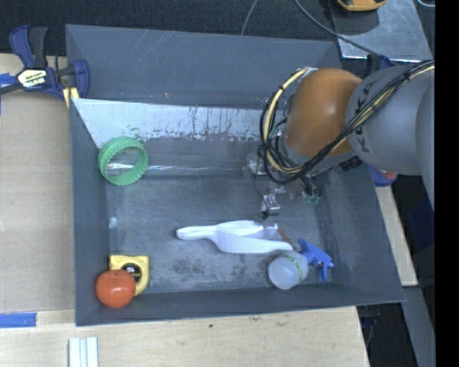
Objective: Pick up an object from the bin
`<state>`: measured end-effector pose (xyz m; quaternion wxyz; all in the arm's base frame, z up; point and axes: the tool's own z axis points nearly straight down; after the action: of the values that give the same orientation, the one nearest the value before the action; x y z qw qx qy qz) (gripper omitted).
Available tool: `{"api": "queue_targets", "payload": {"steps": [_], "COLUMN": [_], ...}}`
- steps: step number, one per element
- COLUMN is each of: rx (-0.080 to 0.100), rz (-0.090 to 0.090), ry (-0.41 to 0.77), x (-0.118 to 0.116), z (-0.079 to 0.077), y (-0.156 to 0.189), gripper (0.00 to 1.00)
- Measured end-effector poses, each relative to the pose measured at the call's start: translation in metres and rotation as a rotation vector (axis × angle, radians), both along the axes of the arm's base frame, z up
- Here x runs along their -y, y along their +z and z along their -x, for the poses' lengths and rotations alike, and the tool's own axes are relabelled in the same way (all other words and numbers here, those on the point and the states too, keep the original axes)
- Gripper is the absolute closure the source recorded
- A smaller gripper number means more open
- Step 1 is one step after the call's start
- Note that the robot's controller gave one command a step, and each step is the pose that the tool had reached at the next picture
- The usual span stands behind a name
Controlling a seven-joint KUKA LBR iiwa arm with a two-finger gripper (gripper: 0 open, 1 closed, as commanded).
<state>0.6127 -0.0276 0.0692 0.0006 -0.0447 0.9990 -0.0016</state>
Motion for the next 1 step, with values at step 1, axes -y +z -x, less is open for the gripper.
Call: {"api": "queue_targets", "payload": {"steps": [1], "rx": [0.004], "rz": [-0.001], "ry": [0.001], "x": [-0.0014], "z": [-0.0014], "y": [0.0024], "gripper": [1.00]}}
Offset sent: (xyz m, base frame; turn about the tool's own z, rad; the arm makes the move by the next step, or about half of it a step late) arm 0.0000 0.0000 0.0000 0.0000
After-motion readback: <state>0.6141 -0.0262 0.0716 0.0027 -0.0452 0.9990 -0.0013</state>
